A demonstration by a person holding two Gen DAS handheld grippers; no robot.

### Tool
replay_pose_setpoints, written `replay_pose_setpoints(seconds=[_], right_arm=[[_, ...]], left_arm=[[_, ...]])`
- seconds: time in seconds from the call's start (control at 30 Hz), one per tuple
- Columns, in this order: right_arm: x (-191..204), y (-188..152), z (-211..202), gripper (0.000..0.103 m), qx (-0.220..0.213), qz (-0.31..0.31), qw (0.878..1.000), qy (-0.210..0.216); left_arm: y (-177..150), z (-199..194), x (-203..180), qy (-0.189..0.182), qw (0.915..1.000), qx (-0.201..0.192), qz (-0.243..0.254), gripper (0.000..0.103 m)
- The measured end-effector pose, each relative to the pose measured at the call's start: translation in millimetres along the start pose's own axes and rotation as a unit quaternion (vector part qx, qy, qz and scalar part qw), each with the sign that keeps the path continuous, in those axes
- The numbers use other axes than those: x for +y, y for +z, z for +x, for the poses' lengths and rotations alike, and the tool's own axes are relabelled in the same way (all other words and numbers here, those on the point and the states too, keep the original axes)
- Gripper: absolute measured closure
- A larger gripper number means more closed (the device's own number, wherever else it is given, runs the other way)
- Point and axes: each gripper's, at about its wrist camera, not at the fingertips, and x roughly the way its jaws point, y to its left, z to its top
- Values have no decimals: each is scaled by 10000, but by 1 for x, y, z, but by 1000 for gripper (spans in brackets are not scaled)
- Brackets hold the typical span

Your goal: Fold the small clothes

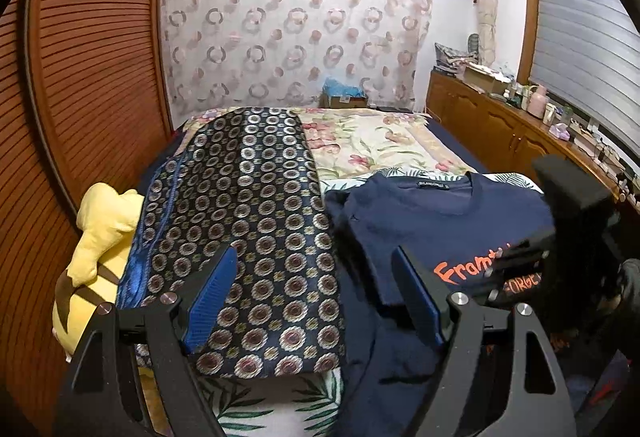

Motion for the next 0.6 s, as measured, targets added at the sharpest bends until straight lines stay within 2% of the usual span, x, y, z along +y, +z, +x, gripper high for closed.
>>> replay_pose_setpoints(seconds=[0.13,0.33,0.4,0.6], right_arm=[[-26,0,-20,98,-375,314,9981,-367],[-84,-11,-33,96,-495,1192,9795,-1545],[-93,-15,-35,85,-475,1297,9749,-1747],[-104,-29,-39,56,-410,1324,9709,-1953]], left_arm=[[6,9,-7,-86,9999,39,66,23],[18,27,-20,-175,9996,125,199,23],[23,33,-26,-206,9992,159,296,23],[37,59,-44,-354,9967,384,622,23]])
